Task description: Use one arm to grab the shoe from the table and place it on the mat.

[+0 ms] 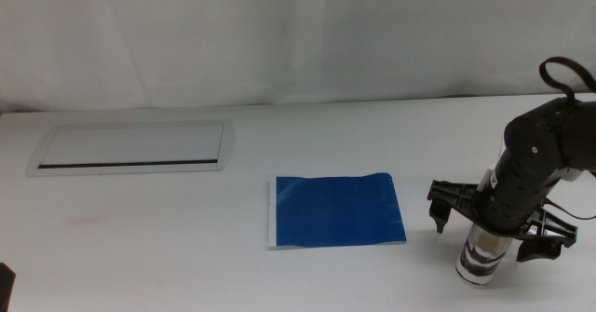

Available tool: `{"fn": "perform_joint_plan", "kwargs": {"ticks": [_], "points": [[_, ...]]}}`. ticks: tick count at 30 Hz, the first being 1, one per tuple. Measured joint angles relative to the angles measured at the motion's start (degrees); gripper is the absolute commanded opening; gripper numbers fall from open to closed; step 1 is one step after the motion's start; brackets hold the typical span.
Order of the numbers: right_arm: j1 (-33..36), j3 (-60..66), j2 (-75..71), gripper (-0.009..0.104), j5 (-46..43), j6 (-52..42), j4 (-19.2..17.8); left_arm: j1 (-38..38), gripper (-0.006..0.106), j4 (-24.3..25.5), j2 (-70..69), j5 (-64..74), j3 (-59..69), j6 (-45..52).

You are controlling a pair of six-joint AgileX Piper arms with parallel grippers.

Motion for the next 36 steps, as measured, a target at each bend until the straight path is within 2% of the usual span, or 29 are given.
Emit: {"fn": "perform_joint_plan", "kwargs": {"ticks": [4, 6, 8, 11, 14, 15, 22, 28, 31, 36], "points": [[0.0, 0.0, 0.8, 0.098, 0.1, 0.3, 0.0, 0.0, -0.003, 0.0, 0.0, 0.0, 0.0, 0.0], [0.0, 0.0, 0.9, 0.088, 0.1, 0.3, 0.0, 0.0, -0.003, 0.0, 0.0, 0.0, 0.0, 0.0], [0.0, 0.0, 0.9, 0.073, 0.1, 0.3, 0.0, 0.0, -0.003, 0.0, 0.0, 0.0, 0.0, 0.0], [0.0, 0.0, 0.9, 0.041, 0.1, 0.3, 0.0, 0.0, -0.003, 0.0, 0.0, 0.0, 0.0, 0.0], [0.0, 0.0, 0.9, 0.014, -0.1, 0.3, 0.0, 0.0, -0.003, 0.0, 0.0, 0.0, 0.0, 0.0], [0.0, 0.0, 0.9, -0.002, -0.2, 0.3, -0.1, 0.0, -0.003, 0.0, 0.0, 0.0, 0.0, 0.0], [0.0, -0.1, 0.9, -0.002, -2.2, -5.0, -0.1, 0.0, -0.003, 0.0, 0.0, 0.0, 0.0, 0.0], [0.0, -2.4, -0.8, -0.002, -1.0, -16.0, -0.1, 0.0, -0.003, 0.0, 0.0, 0.0, 0.0, 0.0], [0.0, -4.5, -3.4, -0.002, -0.1, -24.5, -0.1, 0.0, -0.003, 0.0, 0.0, 0.0, 0.0, 0.0], [0.0, -9.8, -7.3, -0.002, 3.5, -47.7, 0.3, 0.0, -0.003, 0.0, 0.0, 0.0, 0.0, 0.0]]}}
